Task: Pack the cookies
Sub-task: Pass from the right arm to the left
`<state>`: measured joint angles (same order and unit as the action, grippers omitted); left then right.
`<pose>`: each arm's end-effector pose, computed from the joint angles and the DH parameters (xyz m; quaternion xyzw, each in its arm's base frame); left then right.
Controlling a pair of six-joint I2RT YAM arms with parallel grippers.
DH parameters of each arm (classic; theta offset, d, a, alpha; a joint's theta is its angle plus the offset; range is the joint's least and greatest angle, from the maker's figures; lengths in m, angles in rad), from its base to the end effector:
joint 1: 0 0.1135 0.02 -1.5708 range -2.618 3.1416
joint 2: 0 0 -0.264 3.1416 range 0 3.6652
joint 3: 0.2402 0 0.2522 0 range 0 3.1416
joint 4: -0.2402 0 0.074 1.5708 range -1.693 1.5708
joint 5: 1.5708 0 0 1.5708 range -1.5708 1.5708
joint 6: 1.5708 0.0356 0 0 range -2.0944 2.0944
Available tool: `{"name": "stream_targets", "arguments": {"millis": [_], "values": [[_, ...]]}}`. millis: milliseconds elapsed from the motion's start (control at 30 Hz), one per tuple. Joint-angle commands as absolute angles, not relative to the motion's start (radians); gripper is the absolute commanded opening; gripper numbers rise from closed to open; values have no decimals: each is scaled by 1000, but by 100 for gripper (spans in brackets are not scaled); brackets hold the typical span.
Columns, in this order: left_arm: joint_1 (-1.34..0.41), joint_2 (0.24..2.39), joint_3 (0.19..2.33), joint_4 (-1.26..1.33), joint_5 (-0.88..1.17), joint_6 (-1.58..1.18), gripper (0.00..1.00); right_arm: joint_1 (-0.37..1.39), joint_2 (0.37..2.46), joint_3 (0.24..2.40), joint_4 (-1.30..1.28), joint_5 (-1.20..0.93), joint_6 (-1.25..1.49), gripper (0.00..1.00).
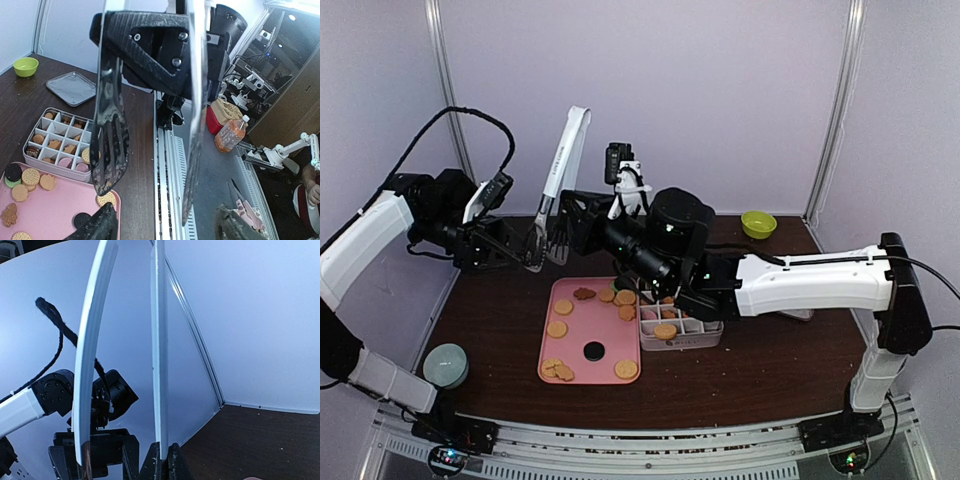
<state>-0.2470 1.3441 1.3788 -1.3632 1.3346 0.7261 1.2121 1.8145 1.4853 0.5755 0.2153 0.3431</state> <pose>0.2079 -0.0881 0.3593 0.4307 0.6543 -0.5743 0.2380 0.1617 0.4097 0.3738 -0.1805 0.5902 0.5030 0.6051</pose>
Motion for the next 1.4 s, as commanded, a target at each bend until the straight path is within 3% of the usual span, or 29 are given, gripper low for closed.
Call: {"name": "stream_targets", "arguments": {"millis": [0,200,433,500,533,600,667,867,933,1133,1233,1367], "values": [[-262,1348,1404,-1373,1391,733,65,1208,1829,1492,696,185,366,0],[-262,1374,1412,-1451,1422,816,38,1212,1847,1511,707,133,369,0],[-262,1394,1436,-1560,1428,925,32,1228,1863,1532,687,137,339,0],[-262,1394,1434,-1566,1430,933,18,1228,1867,1537,685,136,337,0],[-262,1396,1433,-1572,1430,938,0,1227,1868,1541,680,133,335,0],[-262,1396,1431,-1582,1428,946,0,1228,1870,1552,661,119,331,2],[-262,1399,1436,-1611,1425,982,0,1224,1869,1572,604,88,325,13],[-262,1425,1446,-1655,1403,1037,0,1186,1761,1493,478,40,304,72],[-261,1427,1448,-1655,1403,1049,0,1176,1698,1461,390,50,281,98],[-264,1423,1466,-1643,1304,1050,0,1170,1474,1401,75,289,391,100],[-265,1424,1448,-1515,1208,893,0,1120,1391,1247,213,12,367,97],[-269,1395,1388,-1425,1105,827,0,1058,1411,1316,54,-226,382,91]]}}
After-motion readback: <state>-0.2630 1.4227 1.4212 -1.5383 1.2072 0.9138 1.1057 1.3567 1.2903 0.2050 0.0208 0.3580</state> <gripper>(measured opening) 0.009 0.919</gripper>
